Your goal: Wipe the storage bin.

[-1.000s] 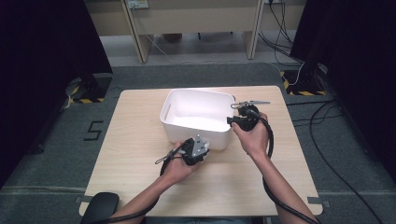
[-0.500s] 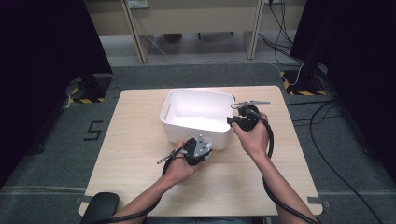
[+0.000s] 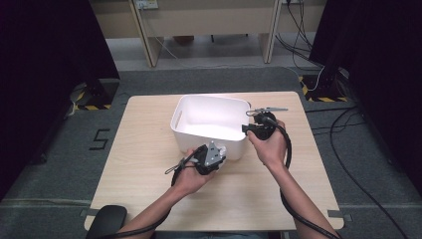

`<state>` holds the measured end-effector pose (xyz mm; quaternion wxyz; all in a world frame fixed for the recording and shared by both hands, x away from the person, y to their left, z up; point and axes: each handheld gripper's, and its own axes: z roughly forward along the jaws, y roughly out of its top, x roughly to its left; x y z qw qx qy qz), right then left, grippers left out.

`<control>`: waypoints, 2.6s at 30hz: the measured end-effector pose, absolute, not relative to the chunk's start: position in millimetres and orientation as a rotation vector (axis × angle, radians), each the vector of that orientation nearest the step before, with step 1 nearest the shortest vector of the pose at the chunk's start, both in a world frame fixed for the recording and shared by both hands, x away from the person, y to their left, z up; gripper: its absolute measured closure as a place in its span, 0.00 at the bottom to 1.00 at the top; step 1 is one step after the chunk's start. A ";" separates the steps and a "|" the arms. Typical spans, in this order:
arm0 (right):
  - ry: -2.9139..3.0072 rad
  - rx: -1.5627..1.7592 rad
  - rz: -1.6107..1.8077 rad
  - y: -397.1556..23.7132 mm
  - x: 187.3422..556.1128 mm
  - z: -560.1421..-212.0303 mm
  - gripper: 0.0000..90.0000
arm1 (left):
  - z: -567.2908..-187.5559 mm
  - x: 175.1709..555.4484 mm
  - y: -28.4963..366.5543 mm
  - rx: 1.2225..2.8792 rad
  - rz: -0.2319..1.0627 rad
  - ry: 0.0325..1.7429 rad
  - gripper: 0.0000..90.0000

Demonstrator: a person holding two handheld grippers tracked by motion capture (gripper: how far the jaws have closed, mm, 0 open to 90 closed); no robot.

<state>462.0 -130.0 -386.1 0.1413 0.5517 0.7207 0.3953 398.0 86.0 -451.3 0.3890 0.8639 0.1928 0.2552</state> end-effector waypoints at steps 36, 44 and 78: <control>2.079 1.590 1.140 -130.2 462.2 -386.0 0.79 | -428.2 396.1 84.3 2.159 0.661 0.474 0.84; 2.080 1.591 1.139 -130.5 462.5 -385.8 0.79 | -426.3 396.0 81.0 2.162 0.662 0.466 0.84; 2.082 1.593 1.145 -131.0 462.8 -385.4 0.79 | -436.0 397.3 70.7 2.168 0.652 0.444 0.84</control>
